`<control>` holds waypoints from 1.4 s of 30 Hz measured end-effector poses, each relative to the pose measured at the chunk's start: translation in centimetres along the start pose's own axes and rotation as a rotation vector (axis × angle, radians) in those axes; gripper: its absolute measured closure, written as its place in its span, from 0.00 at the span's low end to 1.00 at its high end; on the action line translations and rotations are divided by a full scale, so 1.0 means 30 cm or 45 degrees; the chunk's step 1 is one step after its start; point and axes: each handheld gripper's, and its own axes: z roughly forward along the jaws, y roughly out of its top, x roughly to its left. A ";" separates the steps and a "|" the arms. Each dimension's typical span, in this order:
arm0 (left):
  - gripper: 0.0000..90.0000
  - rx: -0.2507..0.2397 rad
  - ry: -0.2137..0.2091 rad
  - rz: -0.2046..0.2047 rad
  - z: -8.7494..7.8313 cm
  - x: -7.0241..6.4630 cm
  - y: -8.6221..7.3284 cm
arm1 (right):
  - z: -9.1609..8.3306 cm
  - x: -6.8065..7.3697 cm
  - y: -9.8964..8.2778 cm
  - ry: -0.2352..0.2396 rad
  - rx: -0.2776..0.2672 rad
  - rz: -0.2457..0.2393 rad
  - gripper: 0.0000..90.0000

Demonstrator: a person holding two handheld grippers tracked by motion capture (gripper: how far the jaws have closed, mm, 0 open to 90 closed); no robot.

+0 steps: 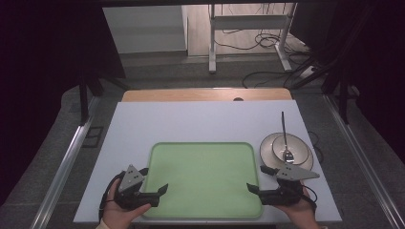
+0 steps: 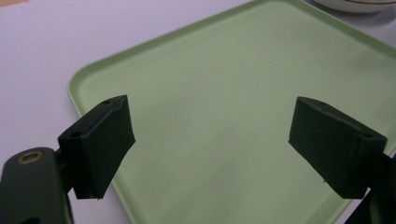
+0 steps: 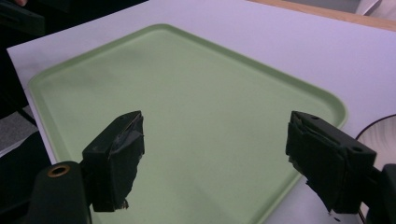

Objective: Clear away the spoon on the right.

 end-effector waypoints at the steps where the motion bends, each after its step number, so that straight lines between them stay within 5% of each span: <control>1: 0.15 -0.001 0.000 -0.005 0.001 0.002 0.001 | 0.001 0.001 0.000 0.007 0.000 -0.005 0.21; 26: 0.15 -0.010 0.021 -0.029 -0.037 0.030 -0.028 | 0.044 0.025 0.025 0.065 0.076 -0.005 0.25; 42: 0.15 -0.004 0.003 -0.027 -0.027 0.017 -0.026 | 0.011 0.014 0.076 0.105 0.048 0.015 0.29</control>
